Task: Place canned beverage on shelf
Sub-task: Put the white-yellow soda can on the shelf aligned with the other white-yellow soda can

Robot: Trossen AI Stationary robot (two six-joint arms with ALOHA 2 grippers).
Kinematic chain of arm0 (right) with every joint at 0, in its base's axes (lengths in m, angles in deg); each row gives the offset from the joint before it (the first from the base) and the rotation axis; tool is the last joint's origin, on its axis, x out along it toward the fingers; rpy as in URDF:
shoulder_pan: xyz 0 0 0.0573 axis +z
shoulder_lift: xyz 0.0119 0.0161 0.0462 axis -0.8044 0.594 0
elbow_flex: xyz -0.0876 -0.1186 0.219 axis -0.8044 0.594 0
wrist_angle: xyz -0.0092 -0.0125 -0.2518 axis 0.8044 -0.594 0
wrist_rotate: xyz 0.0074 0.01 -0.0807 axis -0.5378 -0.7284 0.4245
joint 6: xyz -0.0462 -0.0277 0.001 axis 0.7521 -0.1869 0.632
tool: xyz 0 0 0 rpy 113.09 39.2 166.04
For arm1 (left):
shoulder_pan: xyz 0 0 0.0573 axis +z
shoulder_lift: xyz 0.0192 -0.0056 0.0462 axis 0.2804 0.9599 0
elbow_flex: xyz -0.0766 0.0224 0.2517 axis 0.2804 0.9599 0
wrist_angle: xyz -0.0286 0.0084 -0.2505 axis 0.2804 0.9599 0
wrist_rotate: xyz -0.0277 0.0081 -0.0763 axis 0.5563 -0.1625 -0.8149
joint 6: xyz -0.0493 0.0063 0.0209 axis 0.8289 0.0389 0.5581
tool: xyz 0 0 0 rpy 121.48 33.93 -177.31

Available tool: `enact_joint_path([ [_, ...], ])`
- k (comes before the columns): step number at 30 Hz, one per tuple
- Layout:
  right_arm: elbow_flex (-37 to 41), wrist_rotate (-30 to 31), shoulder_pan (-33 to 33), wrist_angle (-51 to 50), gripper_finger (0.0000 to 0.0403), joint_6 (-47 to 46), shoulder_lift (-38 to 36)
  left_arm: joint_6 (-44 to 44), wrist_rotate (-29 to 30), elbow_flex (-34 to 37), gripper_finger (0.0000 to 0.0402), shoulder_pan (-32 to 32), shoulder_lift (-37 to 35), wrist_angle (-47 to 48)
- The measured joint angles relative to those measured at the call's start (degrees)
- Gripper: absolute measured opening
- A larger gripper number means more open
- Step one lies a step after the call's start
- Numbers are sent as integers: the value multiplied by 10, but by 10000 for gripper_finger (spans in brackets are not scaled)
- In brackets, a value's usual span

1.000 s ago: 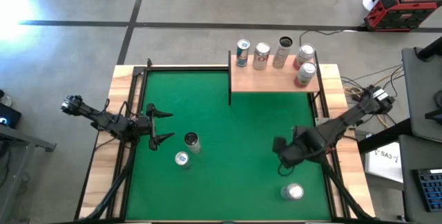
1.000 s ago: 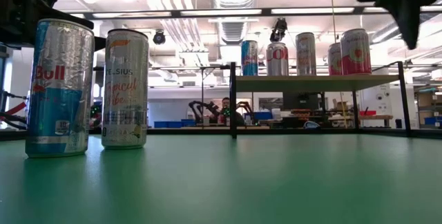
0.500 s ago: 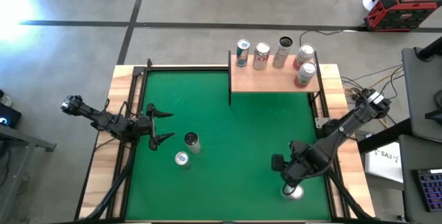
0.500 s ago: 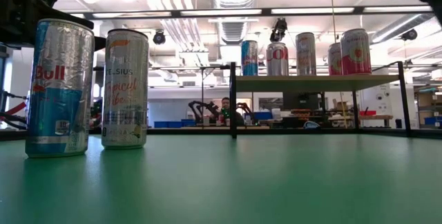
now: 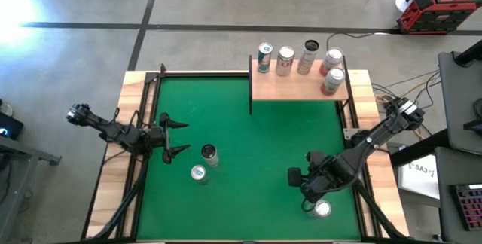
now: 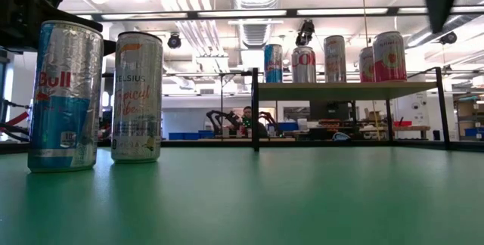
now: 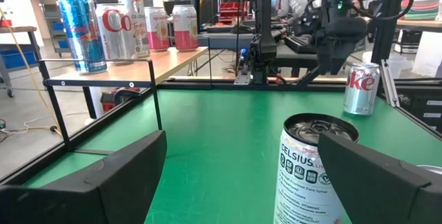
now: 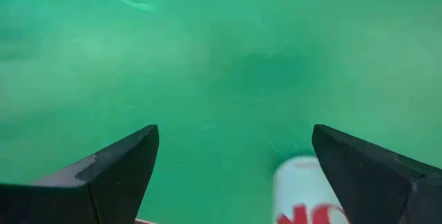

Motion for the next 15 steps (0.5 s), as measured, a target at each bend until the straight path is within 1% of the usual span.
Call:
enact_joint_path([
  [3,-23,17,-11,-7,373,42,17,0,0,0,361,0,0,0],
  [6,-52,60,-22,-10,373,87,38,0,0,0,361,0,0,0],
  [9,-92,129,-32,-17,373,165,71,0,0,0,361,0,0,0],
  [15,-195,289,-45,-17,373,378,160,0,0,0,361,0,0,0],
])
